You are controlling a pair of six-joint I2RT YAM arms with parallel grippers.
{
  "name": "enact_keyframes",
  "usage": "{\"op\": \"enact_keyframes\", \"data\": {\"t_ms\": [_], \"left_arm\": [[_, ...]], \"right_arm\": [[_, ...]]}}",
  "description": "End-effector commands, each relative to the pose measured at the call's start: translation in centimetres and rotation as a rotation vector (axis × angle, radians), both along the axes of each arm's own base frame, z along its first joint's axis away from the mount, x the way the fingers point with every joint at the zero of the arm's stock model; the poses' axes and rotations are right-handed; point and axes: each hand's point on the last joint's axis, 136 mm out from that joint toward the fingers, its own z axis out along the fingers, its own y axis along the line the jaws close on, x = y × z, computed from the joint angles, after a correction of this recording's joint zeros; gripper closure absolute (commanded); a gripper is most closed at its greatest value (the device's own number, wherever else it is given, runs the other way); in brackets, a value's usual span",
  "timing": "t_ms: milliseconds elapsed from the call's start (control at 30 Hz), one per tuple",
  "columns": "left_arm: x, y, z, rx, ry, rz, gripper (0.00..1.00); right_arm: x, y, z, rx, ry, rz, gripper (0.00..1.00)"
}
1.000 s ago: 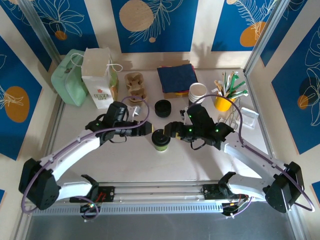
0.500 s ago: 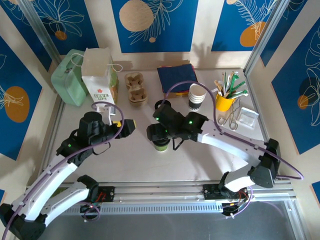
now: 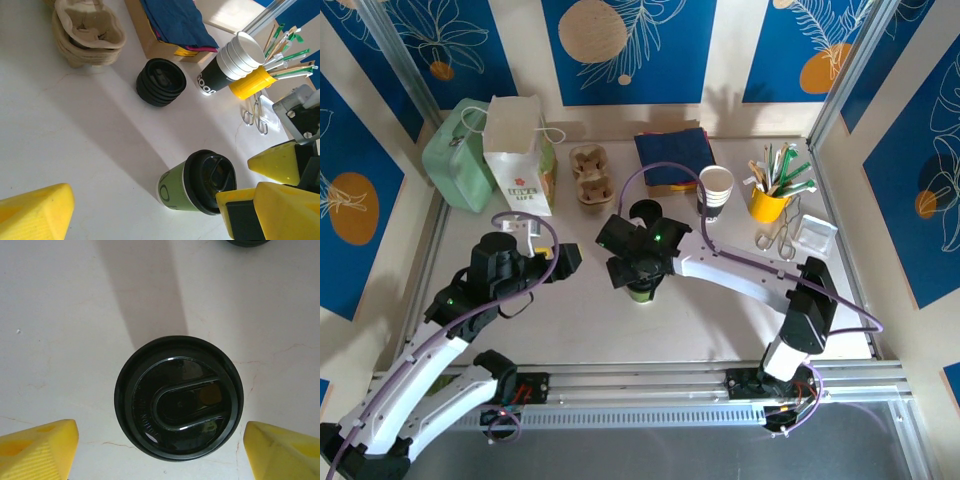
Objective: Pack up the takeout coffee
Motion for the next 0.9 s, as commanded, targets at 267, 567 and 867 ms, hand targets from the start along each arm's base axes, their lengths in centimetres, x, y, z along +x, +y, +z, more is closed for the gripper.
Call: {"op": "enact_keyframes", "data": {"t_ms": [267,567,867], "left_arm": [[0.5,0.2,-0.2,0.015,-0.005,0.005,0.07],[0.6,0.2,-0.1,0.013,-0.006,0.007,0.07],[0.6,0.0,-0.6,0.007,0.008,0.003,0.06]], "right_arm": [[0.5,-0.3,-1.4,-0.036,0.05,-0.04,0.15],[1.1,-1.0,-2.1,-0.055,0.05,-0.075,0.15],[1.1,-1.0,-2.7,-0.042,0.061,-0.086,0.17]]}}
